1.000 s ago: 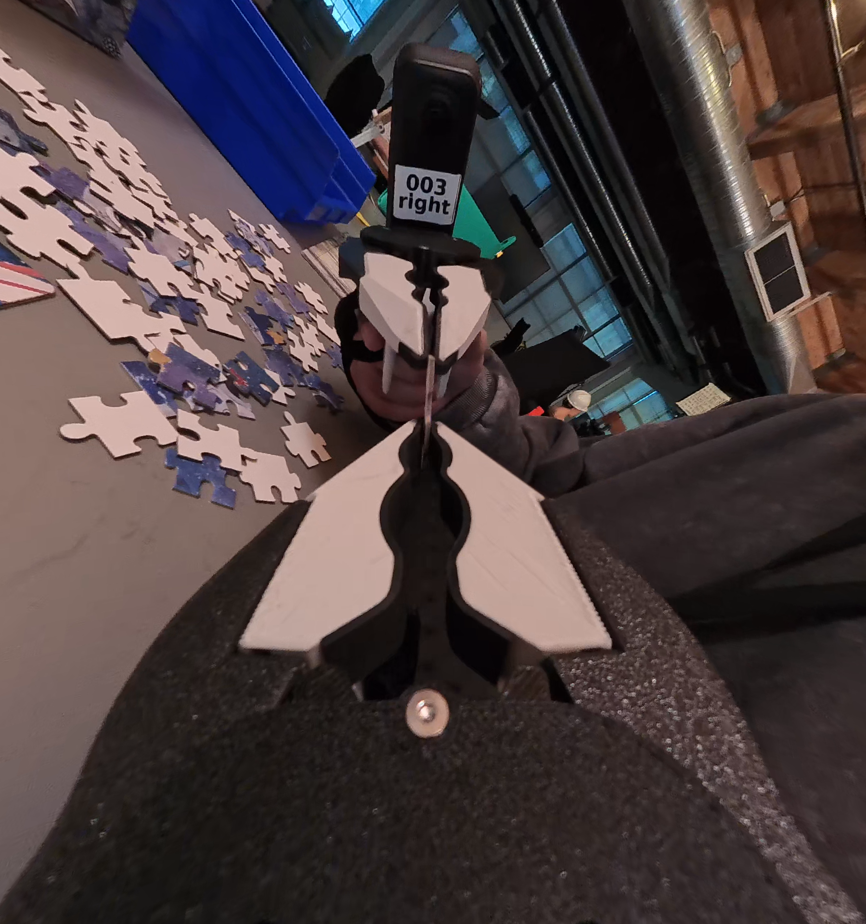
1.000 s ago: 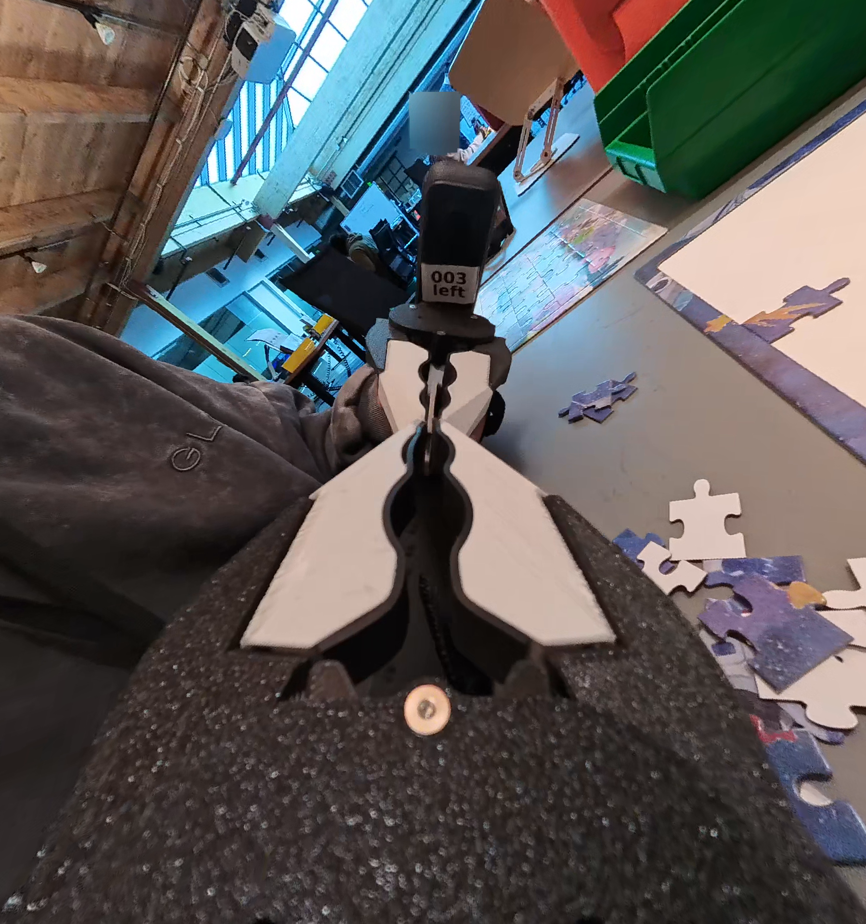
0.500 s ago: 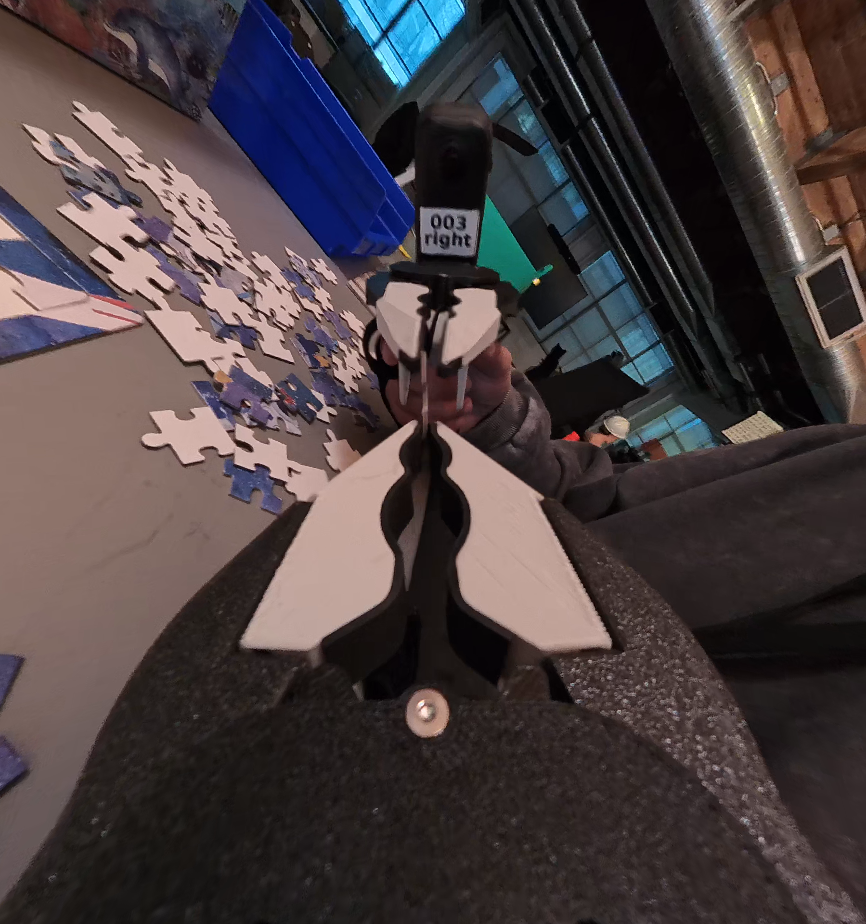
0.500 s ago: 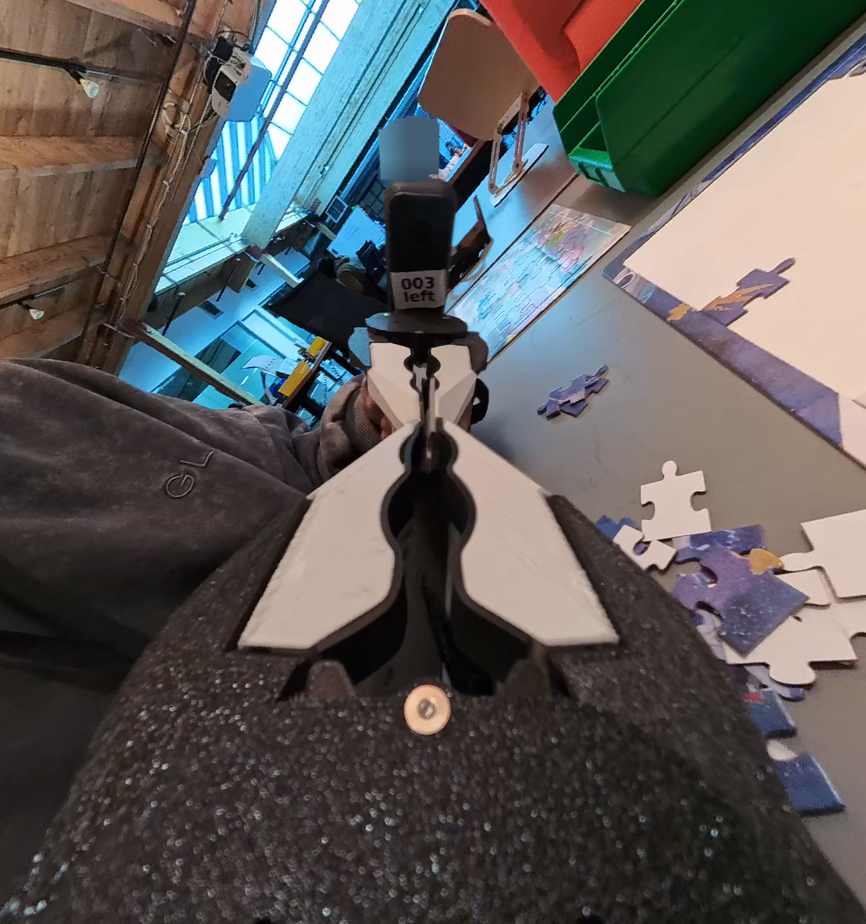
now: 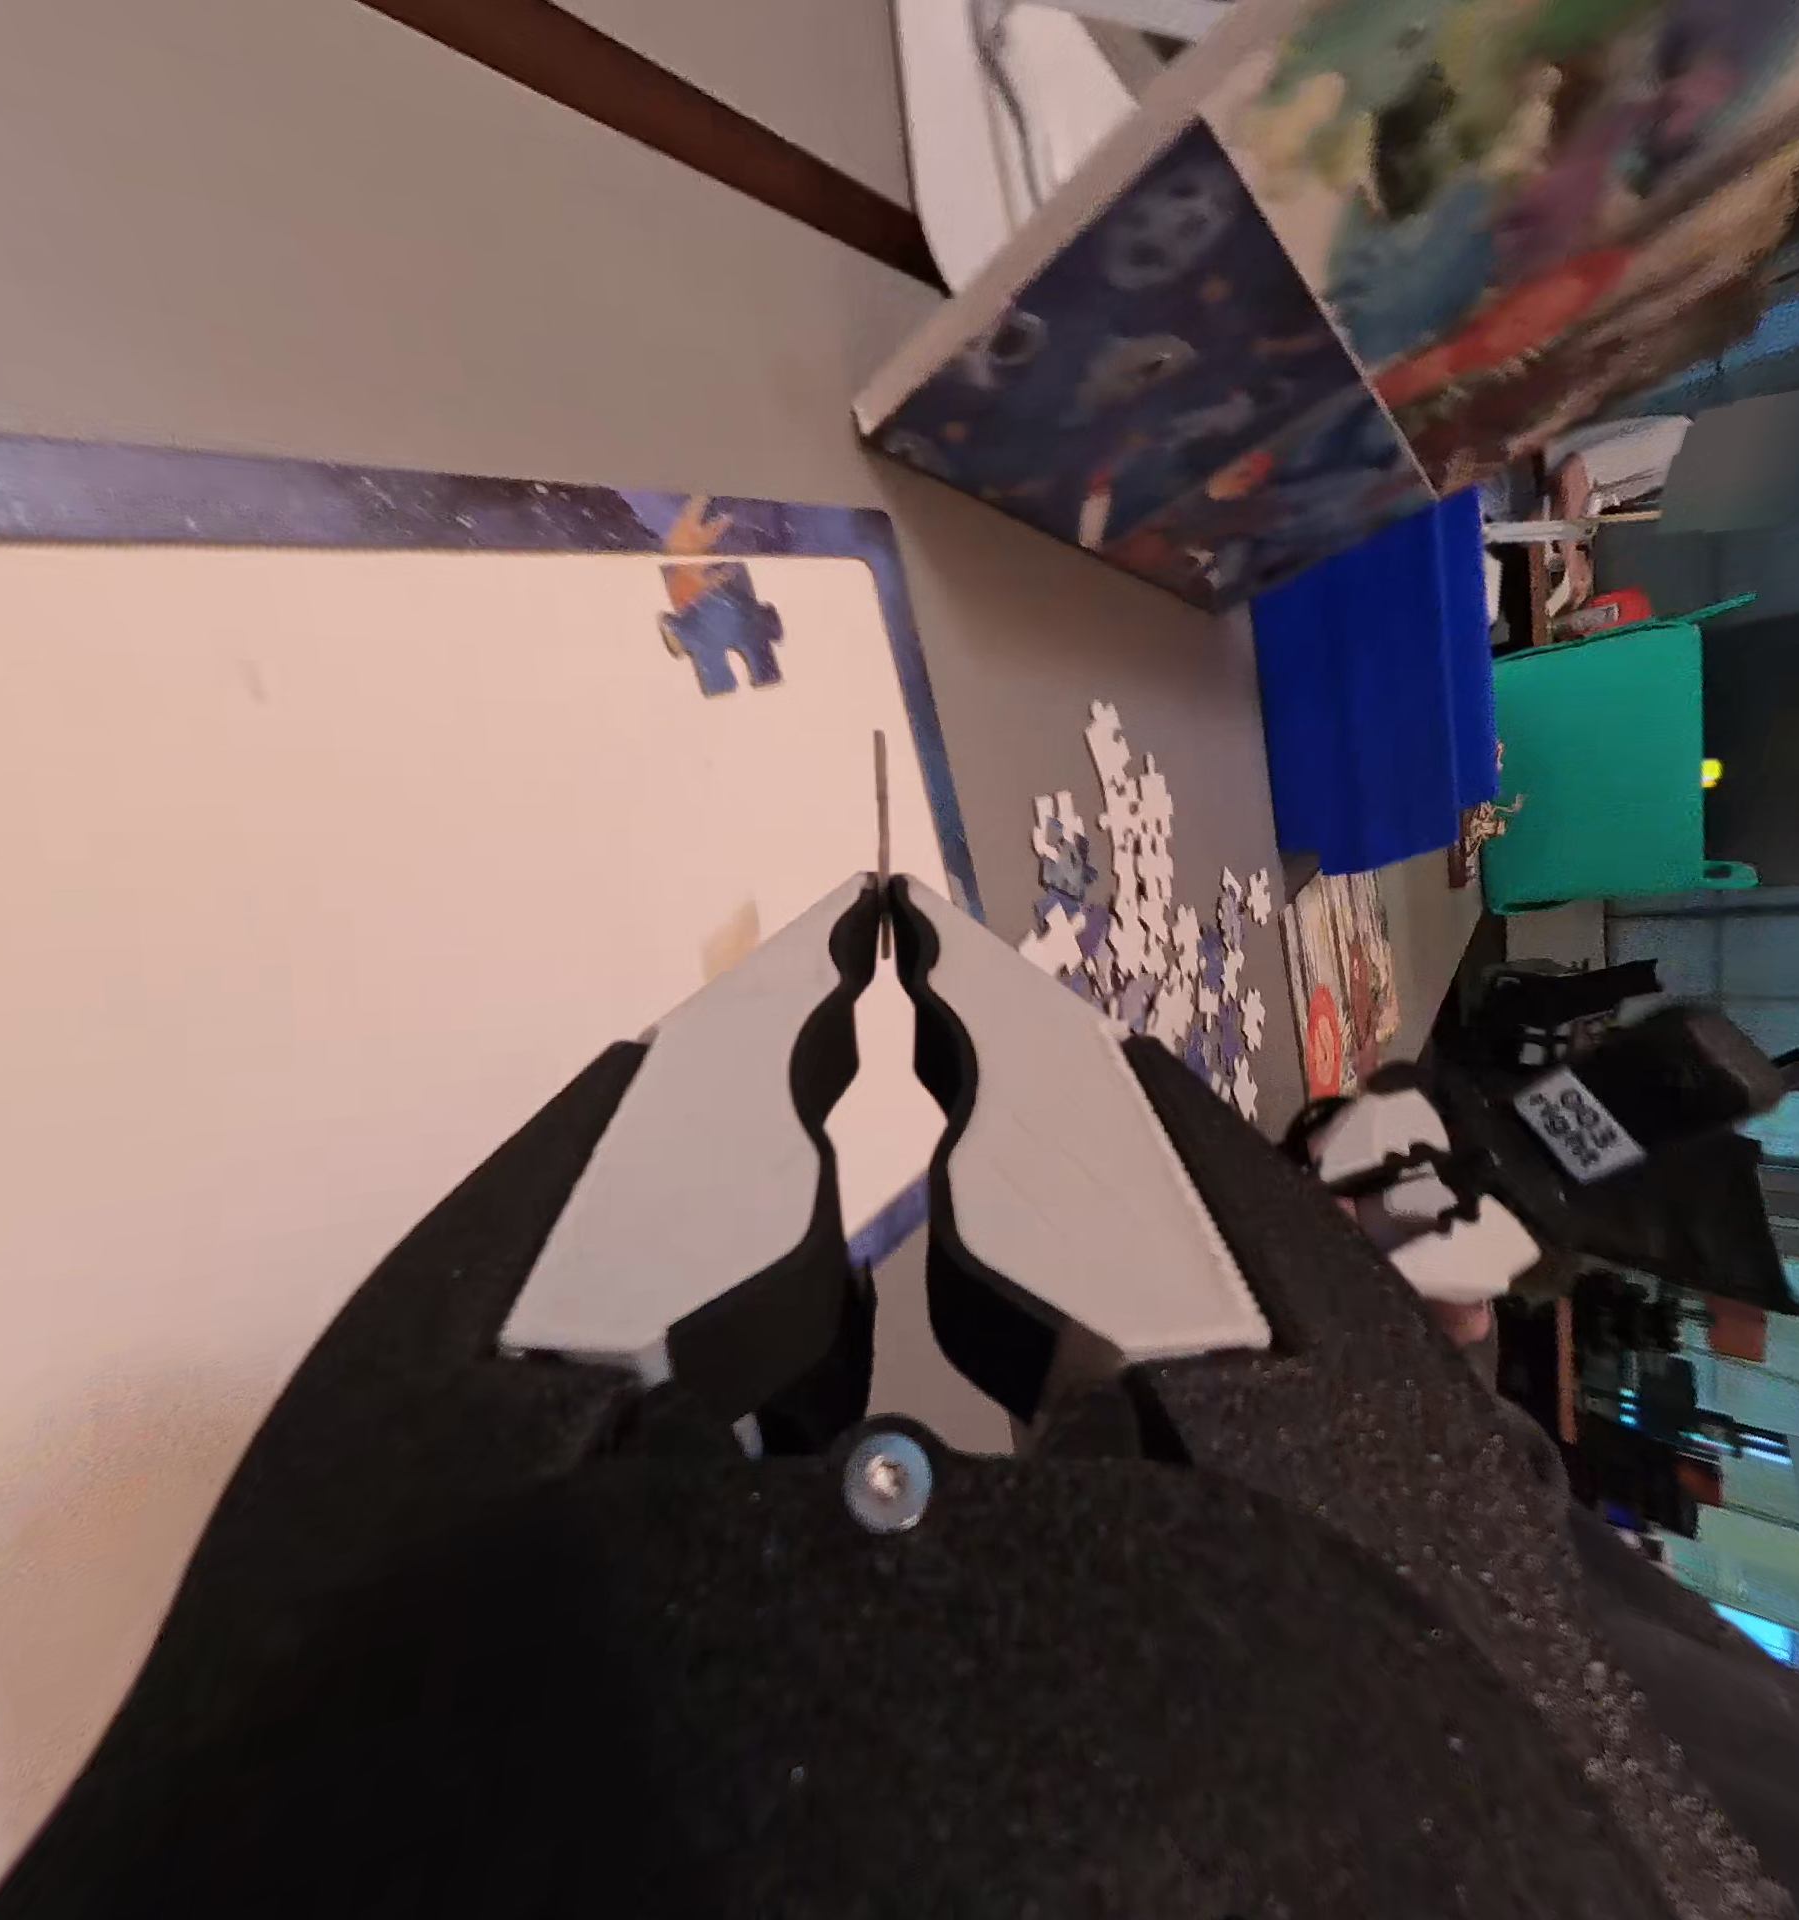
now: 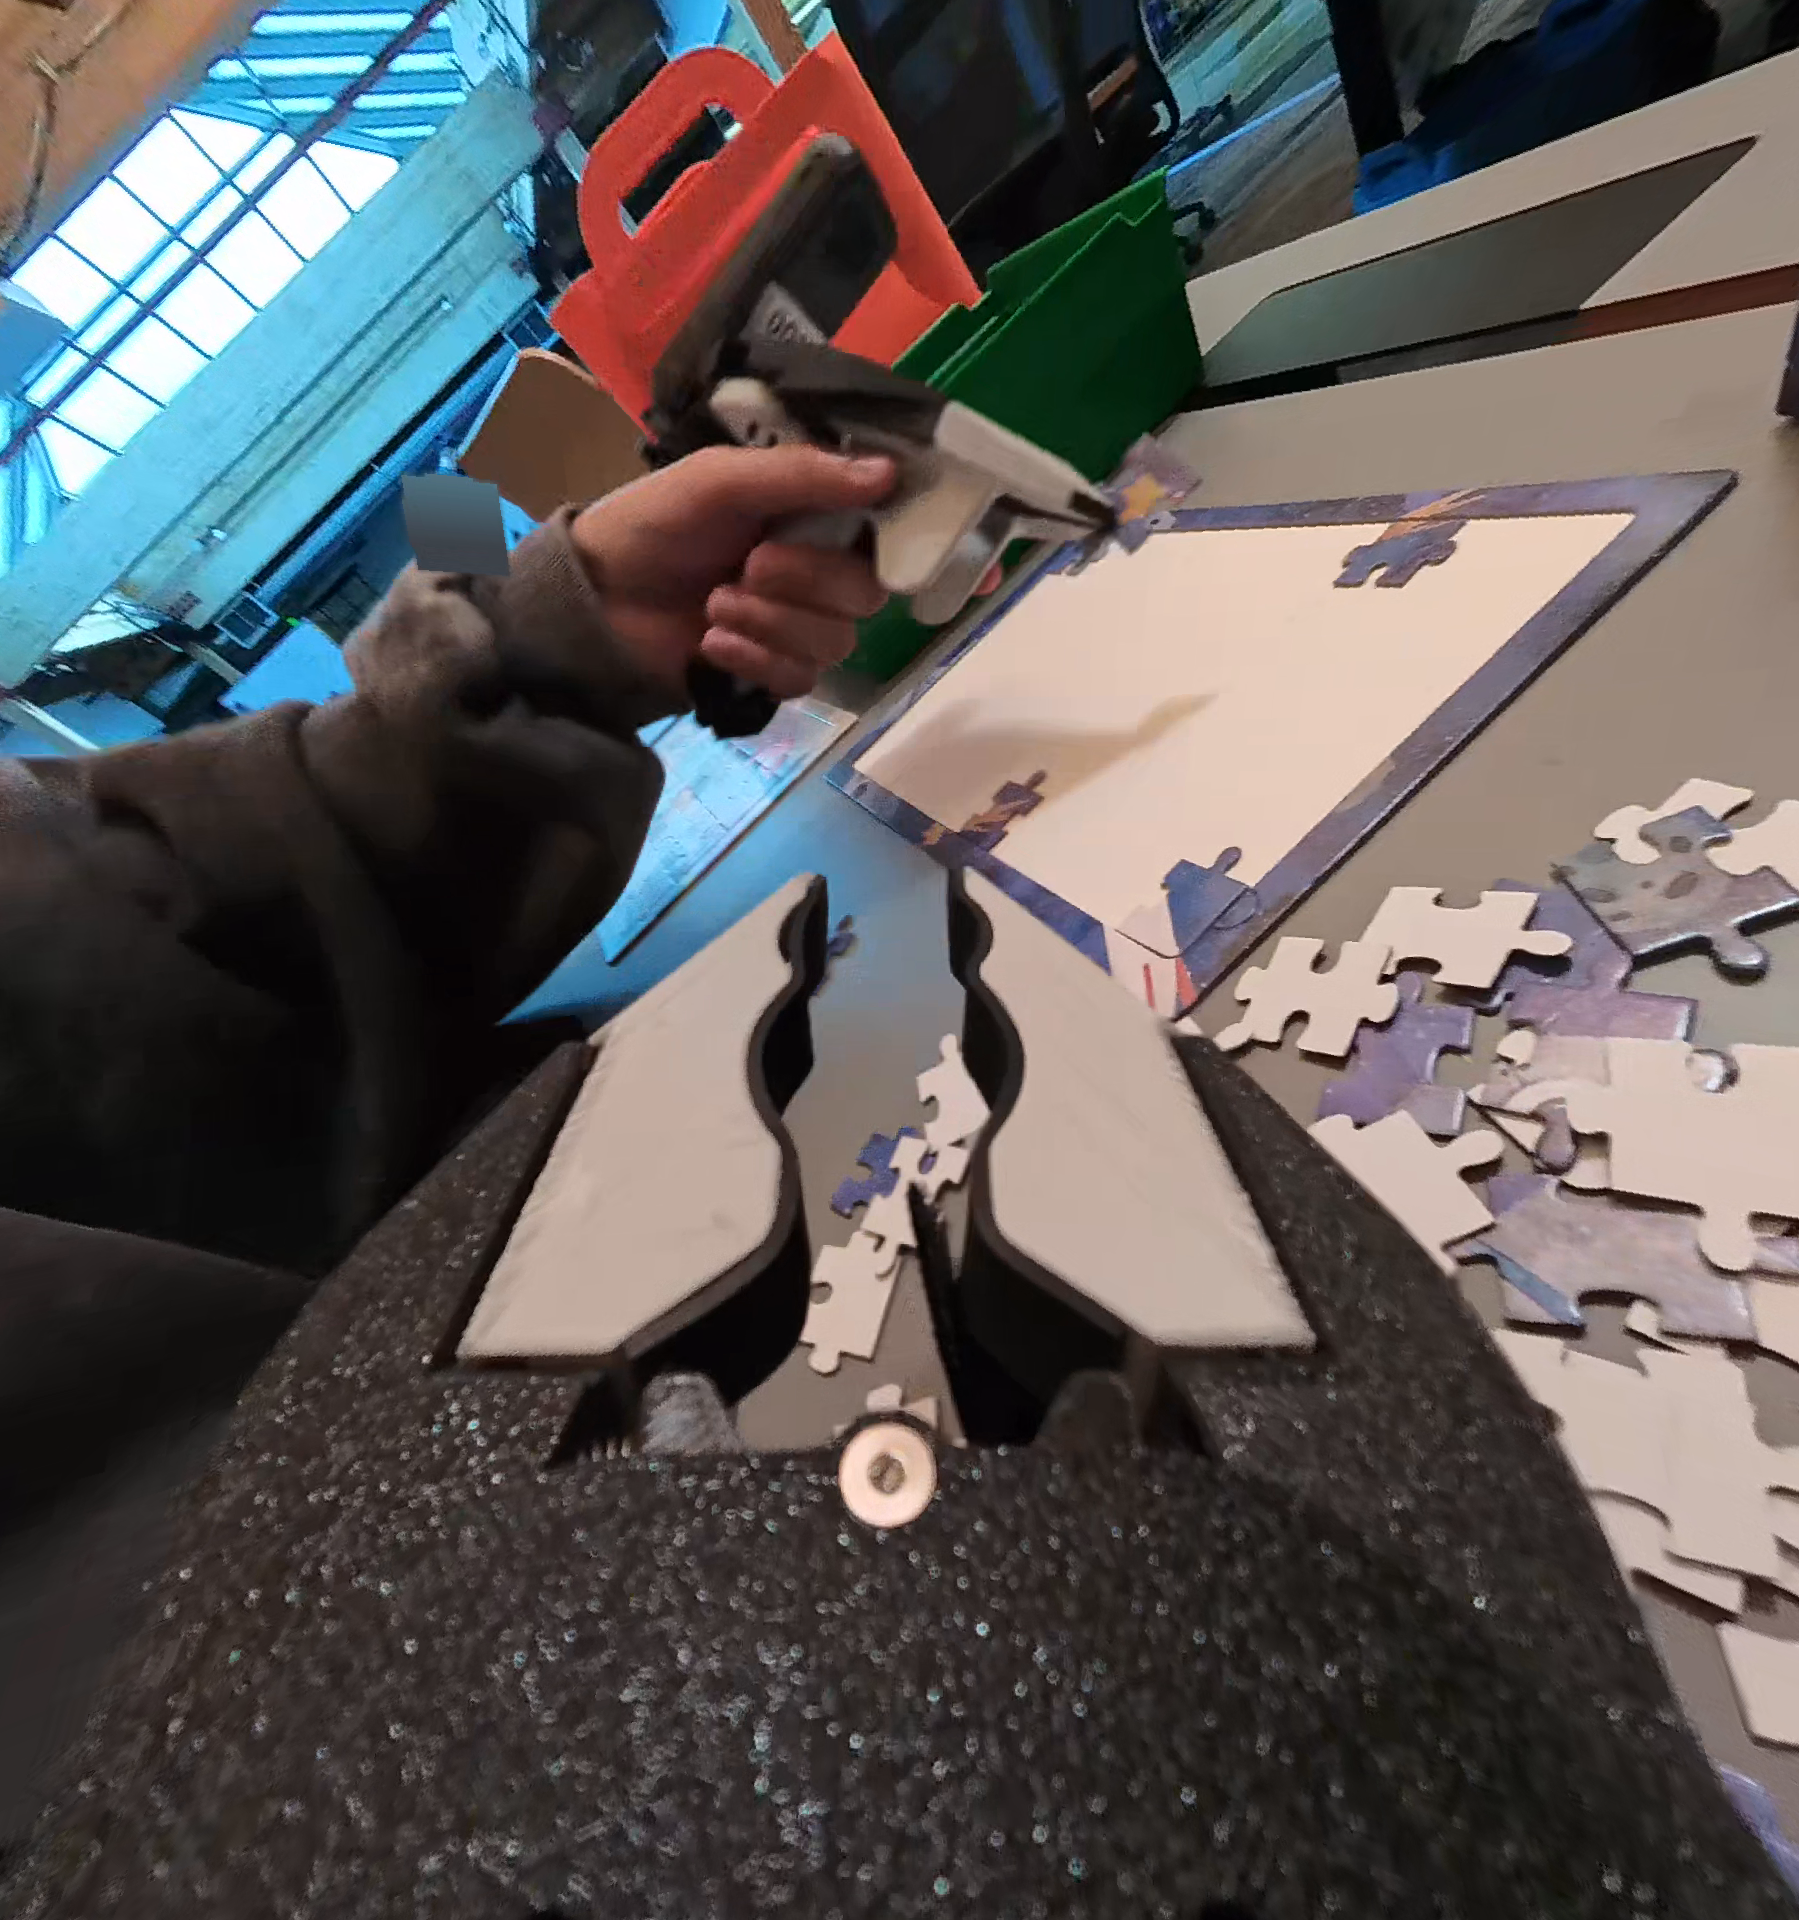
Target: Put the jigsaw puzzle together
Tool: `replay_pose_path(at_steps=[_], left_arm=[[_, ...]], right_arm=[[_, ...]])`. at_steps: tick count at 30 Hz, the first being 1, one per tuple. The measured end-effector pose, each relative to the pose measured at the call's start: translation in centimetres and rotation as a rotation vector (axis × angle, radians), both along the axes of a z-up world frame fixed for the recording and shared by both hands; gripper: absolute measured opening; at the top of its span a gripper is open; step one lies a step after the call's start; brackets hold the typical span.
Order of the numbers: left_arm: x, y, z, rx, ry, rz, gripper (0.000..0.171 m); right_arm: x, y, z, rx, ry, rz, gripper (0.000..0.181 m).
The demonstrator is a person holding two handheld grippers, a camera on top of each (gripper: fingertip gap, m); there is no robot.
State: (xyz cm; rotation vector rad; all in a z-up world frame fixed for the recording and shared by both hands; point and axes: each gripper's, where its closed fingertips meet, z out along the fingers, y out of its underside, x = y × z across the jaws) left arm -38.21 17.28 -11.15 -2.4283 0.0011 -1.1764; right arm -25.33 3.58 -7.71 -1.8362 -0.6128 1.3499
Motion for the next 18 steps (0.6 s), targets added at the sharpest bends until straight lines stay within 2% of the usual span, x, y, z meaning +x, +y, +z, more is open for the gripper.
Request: replay_pose_path(at_steps=[3,7,10,18], left_arm=[[-0.2,2.6,-2.0,-0.071,0.002,0.044,0.001],[-0.3,4.6,-3.8,-0.127,0.000,0.106,0.001],[0.3,5.0,-4.0,-0.156,-0.028,0.128,0.001],[0.9,5.2,-5.0,-0.192,0.051,0.158,0.001]], right_arm=[[0.1,0.1,-0.1,0.055,-0.048,-0.017,0.021],[-0.1,0.0,-0.3,0.128,-0.120,-0.022,0.019],[-0.3,-0.2,-0.1,0.134,-0.117,-0.010,0.019],[-0.7,-0.8,0.3,0.140,-0.101,0.013,0.019]])
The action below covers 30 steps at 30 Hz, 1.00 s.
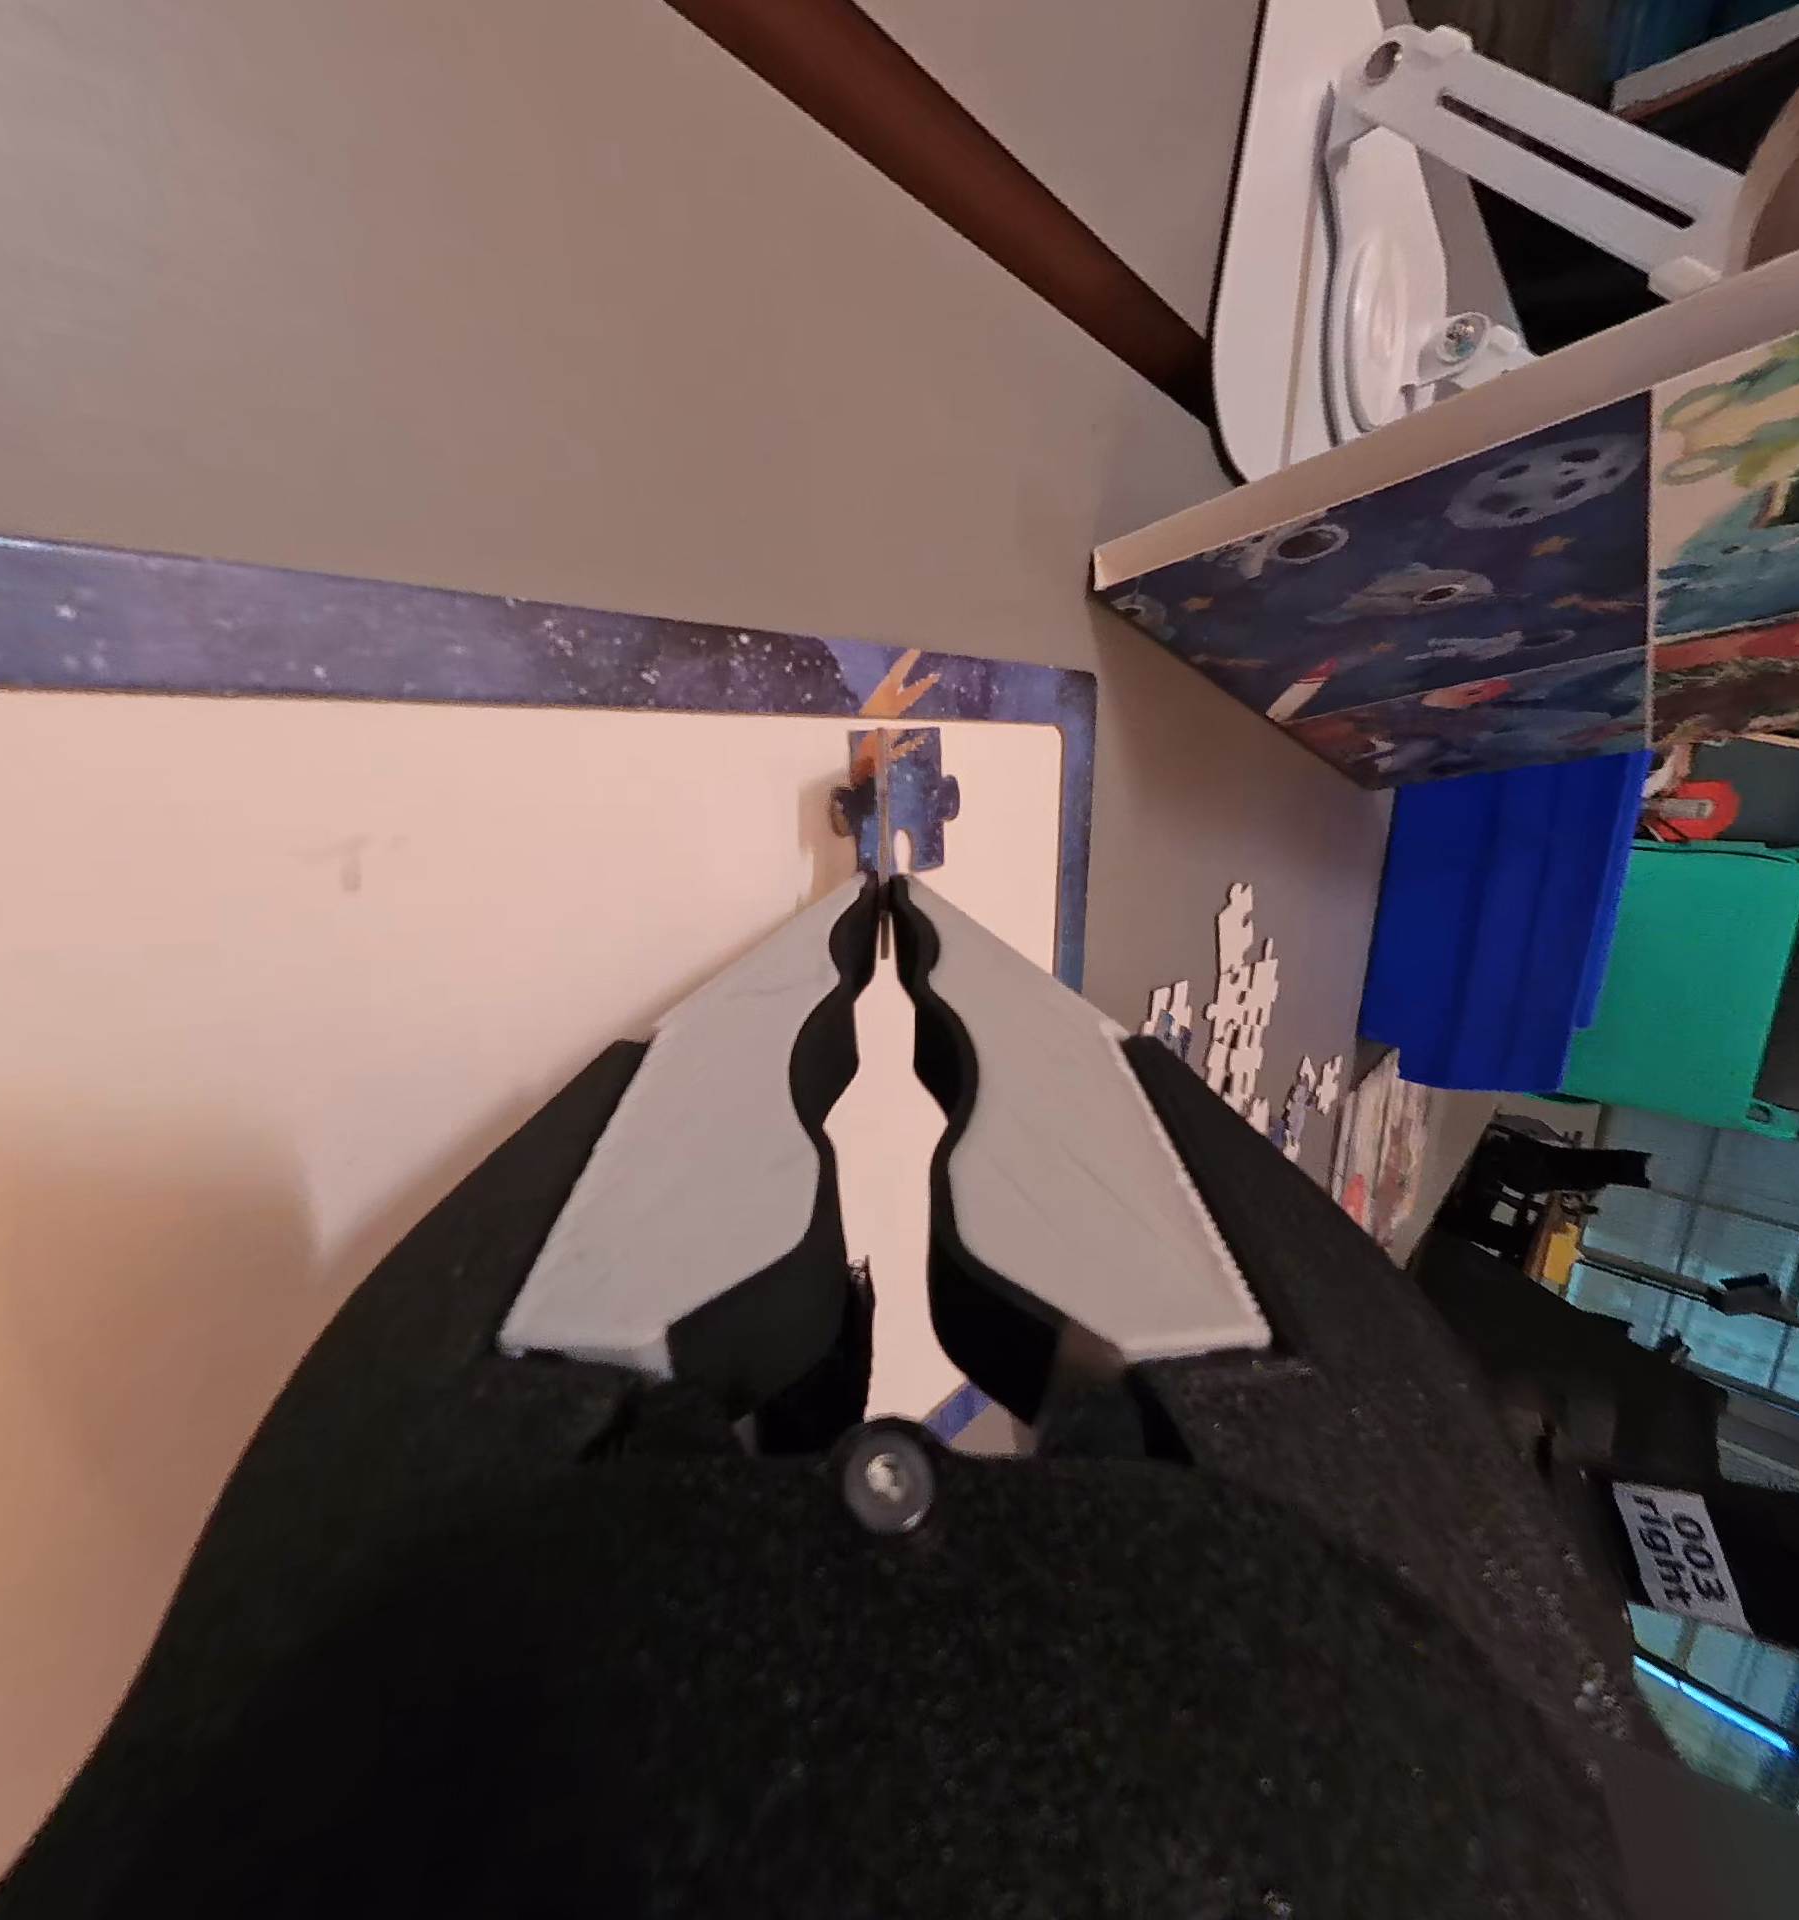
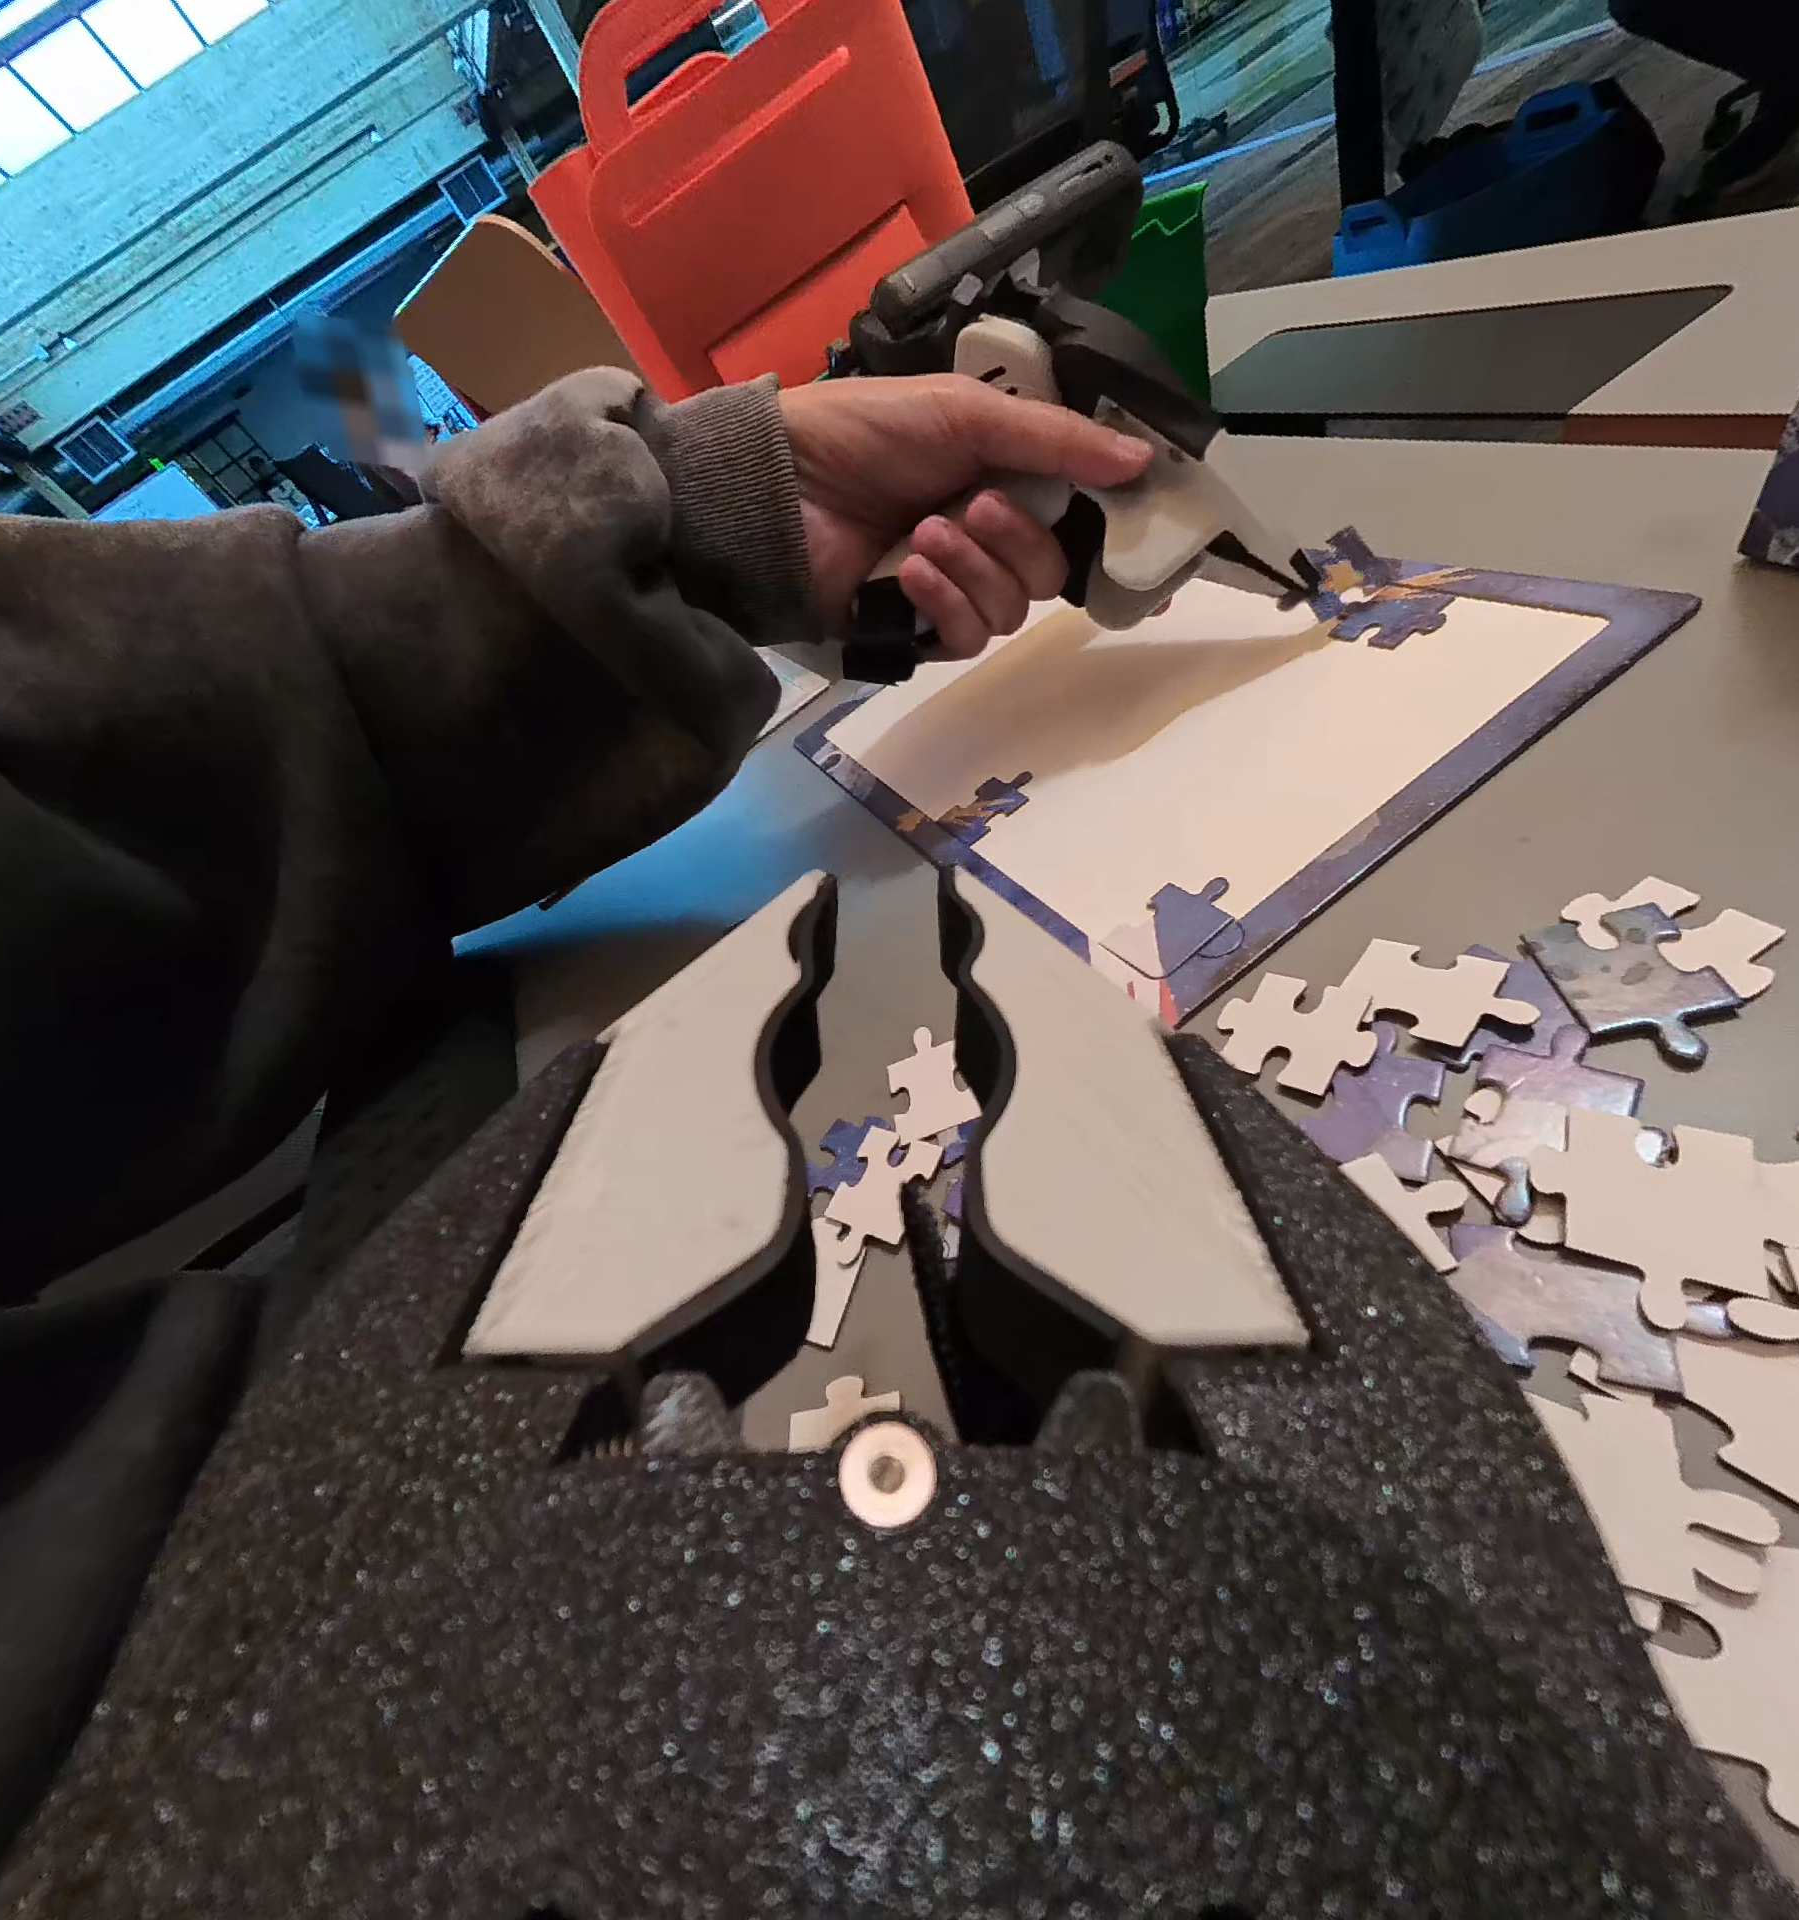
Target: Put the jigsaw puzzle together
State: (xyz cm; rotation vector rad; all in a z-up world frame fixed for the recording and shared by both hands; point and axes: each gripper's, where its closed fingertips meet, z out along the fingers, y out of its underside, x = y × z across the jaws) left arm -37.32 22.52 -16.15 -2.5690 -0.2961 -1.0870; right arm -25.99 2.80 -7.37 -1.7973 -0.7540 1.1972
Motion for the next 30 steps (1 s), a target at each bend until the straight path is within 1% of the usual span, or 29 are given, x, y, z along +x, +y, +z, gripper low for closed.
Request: replay_pose_path(at_steps=[1,5,9,11,14,15,17,19,24,27,29,30], left_arm=[[-0.1,0.1,-0.2,-0.004,0.012,0.008,0.001],[0.2,0.0,-0.1,-0.018,-0.021,0.018,0.002],[-0.3,0.3,-0.3,-0.010,-0.009,0.052,0.001],[-0.3,0.3,-0.2,-0.014,-0.029,0.050,0.002],[-0.5,0.2,-0.5,-0.017,-0.016,0.051,0.002],[-0.6,0.2,-0.6,-0.022,-0.014,0.052,0.003],[-0.8,0.1,-0.6,-0.019,-0.001,0.054,0.017],[-0.8,0.1,-0.5,-0.010,0.010,0.047,0.023],[-1.0,-0.7,-0.4,0.023,0.116,-0.022,0.025],[-0.9,-1.6,-0.5,0.041,0.203,-0.128,0.024],[-2.0,-1.2,-0.5,0.099,0.334,-0.155,0.024],[-2.6,-0.6,-0.1,0.153,0.402,-0.168,0.018]], right_arm=[[0.0,0.0,0.0,0.003,-0.003,0.000,0.019],[0.0,-0.1,0.0,0.003,-0.001,0.004,0.019],[-0.1,-0.1,0.0,0.002,-0.003,0.007,0.019],[-0.1,-0.1,-0.1,0.000,-0.006,0.009,0.019],[-0.2,-0.2,-0.2,-0.005,-0.008,0.016,0.019],[-0.2,-0.2,-0.2,-0.004,-0.009,0.017,0.019],[-0.2,-0.3,-0.3,-0.003,-0.013,0.019,0.019],[-0.3,-0.3,-0.3,-0.003,-0.014,0.022,0.019],[-0.3,-0.4,-0.3,-0.006,-0.016,0.027,0.019],[-0.4,-0.4,-0.4,-0.007,-0.020,0.030,0.019],[-0.4,-0.5,-0.4,-0.006,-0.021,0.032,0.019],[-0.4,-0.5,-0.4,-0.005,-0.023,0.033,0.019]])
